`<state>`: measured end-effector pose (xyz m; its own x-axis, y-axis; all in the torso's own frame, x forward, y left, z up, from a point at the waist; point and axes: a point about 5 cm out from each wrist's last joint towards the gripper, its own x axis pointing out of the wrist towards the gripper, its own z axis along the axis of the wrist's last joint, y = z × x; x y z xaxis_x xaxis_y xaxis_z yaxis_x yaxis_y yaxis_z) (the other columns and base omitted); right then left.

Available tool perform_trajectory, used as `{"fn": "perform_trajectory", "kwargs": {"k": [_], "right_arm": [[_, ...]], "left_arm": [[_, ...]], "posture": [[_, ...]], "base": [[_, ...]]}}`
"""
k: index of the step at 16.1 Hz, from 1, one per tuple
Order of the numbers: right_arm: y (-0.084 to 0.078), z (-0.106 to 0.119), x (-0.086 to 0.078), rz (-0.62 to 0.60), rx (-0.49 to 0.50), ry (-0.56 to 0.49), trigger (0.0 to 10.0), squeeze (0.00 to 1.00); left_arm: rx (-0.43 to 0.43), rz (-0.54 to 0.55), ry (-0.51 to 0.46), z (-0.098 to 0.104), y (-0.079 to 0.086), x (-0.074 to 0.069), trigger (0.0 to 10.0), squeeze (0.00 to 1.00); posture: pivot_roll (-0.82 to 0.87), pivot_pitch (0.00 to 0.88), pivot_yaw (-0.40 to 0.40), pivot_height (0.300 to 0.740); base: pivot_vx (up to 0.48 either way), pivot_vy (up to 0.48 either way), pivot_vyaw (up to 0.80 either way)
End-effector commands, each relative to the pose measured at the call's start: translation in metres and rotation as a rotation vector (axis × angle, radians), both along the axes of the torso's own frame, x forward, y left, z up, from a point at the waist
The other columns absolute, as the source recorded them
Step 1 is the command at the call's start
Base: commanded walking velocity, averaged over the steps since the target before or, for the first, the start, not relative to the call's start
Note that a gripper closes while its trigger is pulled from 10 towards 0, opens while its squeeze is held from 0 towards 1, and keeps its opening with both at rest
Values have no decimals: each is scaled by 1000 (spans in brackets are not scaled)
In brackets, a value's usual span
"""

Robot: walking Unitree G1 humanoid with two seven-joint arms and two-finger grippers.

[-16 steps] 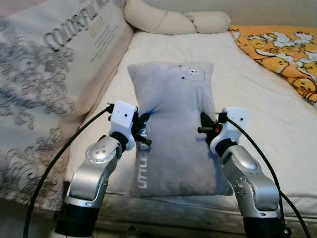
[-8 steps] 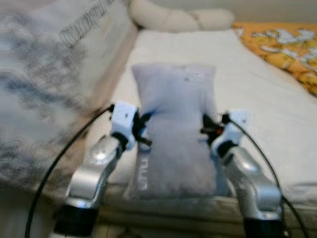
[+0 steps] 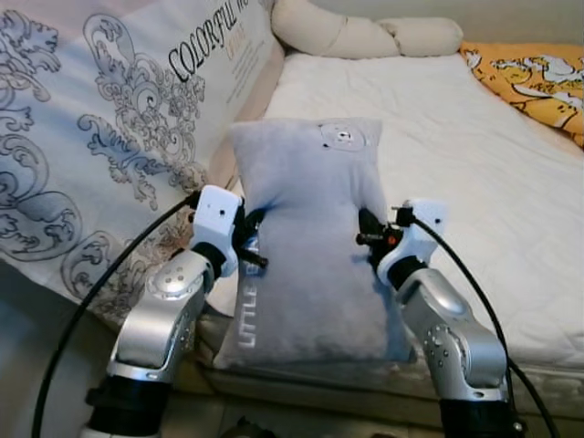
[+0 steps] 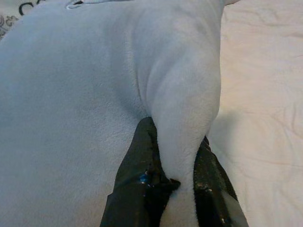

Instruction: Clean up the room

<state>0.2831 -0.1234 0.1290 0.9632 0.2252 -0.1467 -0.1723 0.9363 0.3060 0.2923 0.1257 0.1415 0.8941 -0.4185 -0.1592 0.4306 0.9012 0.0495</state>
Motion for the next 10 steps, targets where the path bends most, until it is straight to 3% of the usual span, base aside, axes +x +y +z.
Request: {"fn": "perform_trajectory", "kwargs": {"k": [1,10], "right_arm": [[-4,4,2,-25,5,-15,10000,0],[-3,4,4,-23,10,-13,10000,0]], "left_arm": [[8,9,-31,9,4,3,10000,0],[11,-3,-29,10,4,3,10000,0]], "posture": [[12,0,81,740],[13,0,84,740]], "base": [[0,307,0],[0,270,0]]}}
